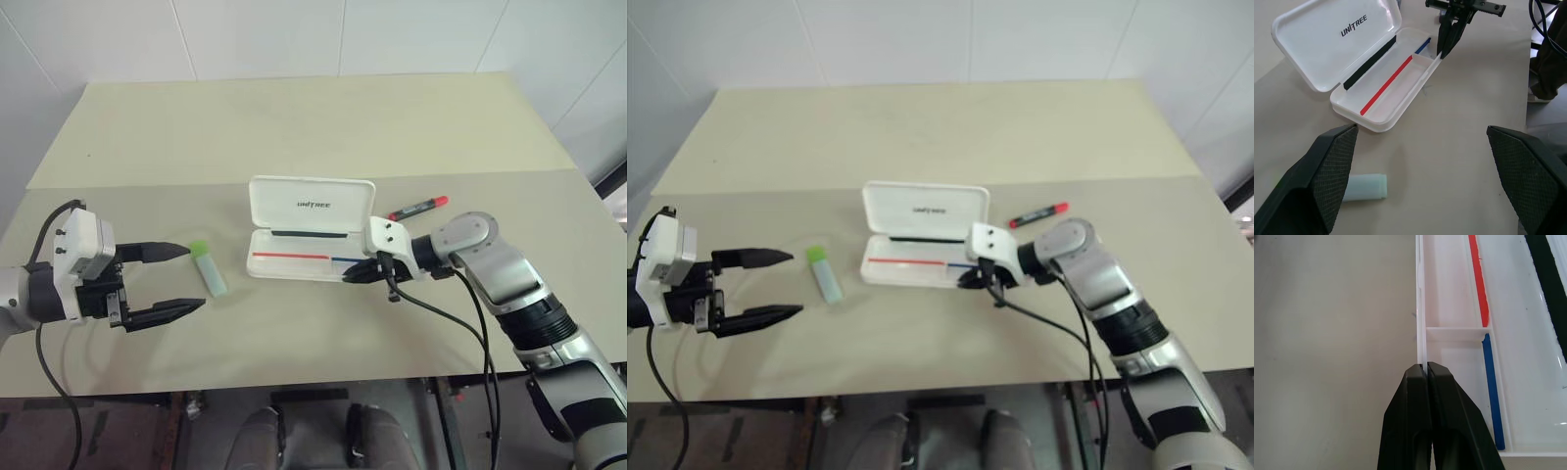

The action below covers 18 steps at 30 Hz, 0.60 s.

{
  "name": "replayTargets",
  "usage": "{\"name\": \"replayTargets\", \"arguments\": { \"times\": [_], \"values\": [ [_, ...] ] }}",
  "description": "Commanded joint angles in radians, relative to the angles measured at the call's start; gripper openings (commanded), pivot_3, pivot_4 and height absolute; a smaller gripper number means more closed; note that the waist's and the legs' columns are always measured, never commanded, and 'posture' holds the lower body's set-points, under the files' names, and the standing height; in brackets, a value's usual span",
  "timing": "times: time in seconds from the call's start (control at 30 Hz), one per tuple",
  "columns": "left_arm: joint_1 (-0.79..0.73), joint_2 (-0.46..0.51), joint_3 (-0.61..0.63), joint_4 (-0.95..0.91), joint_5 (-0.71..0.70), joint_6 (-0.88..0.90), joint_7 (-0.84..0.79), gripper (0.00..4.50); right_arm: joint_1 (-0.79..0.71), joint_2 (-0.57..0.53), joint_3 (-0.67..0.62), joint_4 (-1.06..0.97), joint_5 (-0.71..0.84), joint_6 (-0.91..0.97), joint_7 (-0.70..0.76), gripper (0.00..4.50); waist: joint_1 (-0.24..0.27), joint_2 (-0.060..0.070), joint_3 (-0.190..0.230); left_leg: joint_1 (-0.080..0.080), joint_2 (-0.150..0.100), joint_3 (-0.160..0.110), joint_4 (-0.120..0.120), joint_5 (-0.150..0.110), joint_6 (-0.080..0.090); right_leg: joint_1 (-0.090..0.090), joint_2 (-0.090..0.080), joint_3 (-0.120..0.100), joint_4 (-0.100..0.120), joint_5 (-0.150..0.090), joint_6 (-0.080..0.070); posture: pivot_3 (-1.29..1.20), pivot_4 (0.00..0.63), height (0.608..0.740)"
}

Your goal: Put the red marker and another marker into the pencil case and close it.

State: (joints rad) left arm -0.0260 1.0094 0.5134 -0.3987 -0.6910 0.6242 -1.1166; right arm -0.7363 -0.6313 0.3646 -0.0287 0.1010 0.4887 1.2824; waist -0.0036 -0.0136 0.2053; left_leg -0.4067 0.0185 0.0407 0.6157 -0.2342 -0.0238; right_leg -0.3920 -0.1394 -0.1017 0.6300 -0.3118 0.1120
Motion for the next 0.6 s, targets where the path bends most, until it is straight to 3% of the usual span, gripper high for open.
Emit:
{"name": "replayTargets", "arguments": {
  "times": [0.03,0.6],
  "values": [
    [-0.003,0.023,0.036,-0.033,-0.024,0.004,-0.003,4.50,0.013,-0.018,0.016,-0.082,-0.003,-0.020,0.012,0.02,0.000,0.000,0.000,0.000,0.000,0.000,0.000,0.000,0.000,0.000,0.000,0.000,0.000,0.000,0.000,0.00,0.150,0.740],
    [-0.001,0.038,0.028,-0.063,-0.062,0.030,-0.017,4.50,0.035,-0.016,0.057,-0.123,0.004,-0.003,0.018,0.02,0.000,0.000,0.000,0.000,0.000,0.000,0.000,0.000,0.000,0.000,0.000,0.000,0.000,0.000,0.000,0.00,0.150,0.740]
  ]
}}
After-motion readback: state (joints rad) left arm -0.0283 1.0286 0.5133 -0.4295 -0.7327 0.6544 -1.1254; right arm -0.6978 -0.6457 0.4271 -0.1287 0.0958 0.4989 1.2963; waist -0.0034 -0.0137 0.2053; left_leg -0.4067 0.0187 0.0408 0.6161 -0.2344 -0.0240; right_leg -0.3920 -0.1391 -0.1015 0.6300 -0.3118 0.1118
